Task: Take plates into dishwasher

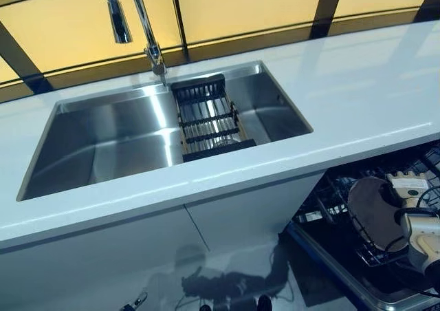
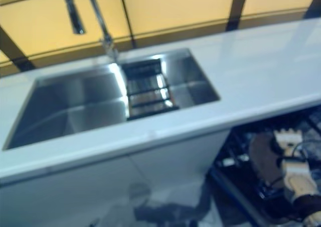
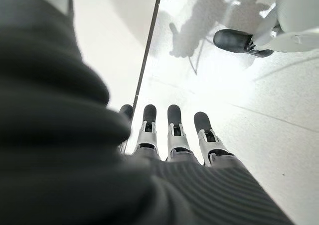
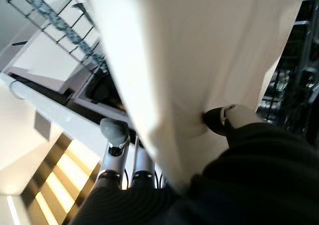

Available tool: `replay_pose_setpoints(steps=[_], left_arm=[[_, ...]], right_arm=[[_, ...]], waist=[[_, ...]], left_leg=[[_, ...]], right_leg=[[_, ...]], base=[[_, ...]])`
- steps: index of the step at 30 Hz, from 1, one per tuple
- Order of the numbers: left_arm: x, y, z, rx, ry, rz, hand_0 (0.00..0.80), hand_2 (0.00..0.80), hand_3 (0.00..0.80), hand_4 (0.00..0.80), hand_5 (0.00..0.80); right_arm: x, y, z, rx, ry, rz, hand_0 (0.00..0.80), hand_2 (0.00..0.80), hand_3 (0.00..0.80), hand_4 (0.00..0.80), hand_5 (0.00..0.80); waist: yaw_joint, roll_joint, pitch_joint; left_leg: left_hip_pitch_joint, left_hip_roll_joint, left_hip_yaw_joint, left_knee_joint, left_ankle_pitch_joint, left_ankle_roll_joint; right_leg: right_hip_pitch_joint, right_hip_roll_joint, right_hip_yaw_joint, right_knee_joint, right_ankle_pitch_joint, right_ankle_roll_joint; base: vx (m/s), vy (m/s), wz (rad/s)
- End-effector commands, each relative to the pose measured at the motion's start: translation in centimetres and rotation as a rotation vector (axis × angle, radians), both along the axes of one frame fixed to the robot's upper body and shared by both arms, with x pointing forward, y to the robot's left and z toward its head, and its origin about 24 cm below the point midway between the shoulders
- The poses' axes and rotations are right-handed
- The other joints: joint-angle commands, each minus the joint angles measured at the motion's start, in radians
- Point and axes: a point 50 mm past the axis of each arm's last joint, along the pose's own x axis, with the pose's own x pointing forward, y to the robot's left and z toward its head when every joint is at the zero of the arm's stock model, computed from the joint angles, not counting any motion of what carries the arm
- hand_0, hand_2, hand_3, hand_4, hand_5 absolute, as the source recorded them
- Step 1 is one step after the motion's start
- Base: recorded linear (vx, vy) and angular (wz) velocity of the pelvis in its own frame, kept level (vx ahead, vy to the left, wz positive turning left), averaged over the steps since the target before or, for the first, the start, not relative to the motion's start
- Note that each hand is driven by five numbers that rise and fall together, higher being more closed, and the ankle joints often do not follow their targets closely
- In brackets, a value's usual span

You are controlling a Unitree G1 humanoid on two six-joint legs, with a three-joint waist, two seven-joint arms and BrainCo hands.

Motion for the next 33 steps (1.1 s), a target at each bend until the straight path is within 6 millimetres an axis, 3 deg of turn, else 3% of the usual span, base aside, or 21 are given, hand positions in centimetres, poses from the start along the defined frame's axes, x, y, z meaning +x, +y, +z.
replay_pose_setpoints(steps=[1, 9, 20, 21, 22, 23, 33], left_arm=[[2.5, 1.8, 1.3, 0.043, -0.093, 0.043, 0.000, 0.000, 0.000, 0.000, 0.000], [2.8, 1.6, 1.3, 0.040, -0.104, 0.035, 0.000, 0.000, 0.000, 0.000, 0.000], [3.1, 1.3, 1.4, 0.038, -0.113, 0.030, 0.000, 0.000, 0.000, 0.000, 0.000], [3.1, 1.4, 1.3, 0.041, -0.109, 0.027, 0.000, 0.000, 0.000, 0.000, 0.000], [3.0, 1.4, 1.3, 0.042, -0.107, 0.026, 0.000, 0.000, 0.000, 0.000, 0.000], [2.9, 1.6, 1.4, 0.045, -0.104, 0.022, 0.000, 0.000, 0.000, 0.000, 0.000], [2.0, 1.5, 1.1, 0.049, -0.079, 0.006, 0.000, 0.000, 0.000, 0.000, 0.000]], right_arm=[[2.1, -0.2, 3.5, -0.067, -0.082, 0.002, 0.800, 0.800, 0.800, 0.800, 0.800], [2.1, -1.0, 4.1, -0.088, -0.087, -0.027, 0.800, 0.800, 0.800, 0.800, 0.800], [2.1, -0.8, 3.0, -0.035, -0.027, -0.034, 0.800, 0.800, 0.800, 0.800, 0.800], [2.1, -0.8, 3.0, -0.032, -0.030, -0.037, 0.533, 0.533, 0.533, 0.533, 0.533], [2.0, -0.8, 2.9, -0.029, -0.031, -0.039, 0.430, 0.430, 0.430, 0.430, 0.430], [1.9, -0.9, 2.9, -0.019, -0.041, -0.045, 0.000, 0.000, 0.000, 0.000, 0.000], [0.9, -1.1, 2.6, 0.012, -0.070, -0.071, 0.000, 0.000, 0.000, 0.000, 0.000]], waist=[[0.030, -0.032, 0.024], [0.027, -0.012, 0.042], [0.022, -0.004, 0.051], [0.022, -0.005, 0.050], [0.022, -0.006, 0.049], [0.021, -0.010, 0.046], [0.011, -0.048, 0.008]], left_leg=[[0.001, -0.035, -0.044, -0.003, -0.097, 0.065], [-0.015, -0.042, -0.048, -0.003, -0.092, 0.061], [-0.013, -0.045, -0.048, -0.003, -0.090, 0.060], [-0.010, -0.044, -0.046, -0.003, -0.091, 0.059], [-0.010, -0.044, -0.046, -0.003, -0.091, 0.058], [-0.008, -0.043, -0.046, -0.003, -0.090, 0.057], [0.030, -0.031, -0.033, -0.003, -0.102, 0.058]], right_leg=[[0.034, -0.028, -0.041, 0.004, -0.085, 0.067], [0.020, -0.033, -0.043, 0.004, -0.082, 0.067], [0.020, -0.035, -0.039, 0.004, -0.082, 0.064], [0.022, -0.035, -0.039, 0.004, -0.083, 0.065], [0.023, -0.035, -0.039, 0.004, -0.083, 0.065], [0.026, -0.034, -0.040, 0.004, -0.083, 0.065], [0.061, -0.026, -0.034, 0.004, -0.091, 0.066]], base=[[0.000, 0.000, 0.00], [-0.002, -0.001, 0.00], [0.000, 0.000, 0.00], [0.000, 0.000, 0.00], [0.000, 0.000, 0.00], [0.000, 0.000, 0.00], [0.020, 0.022, 0.00]])
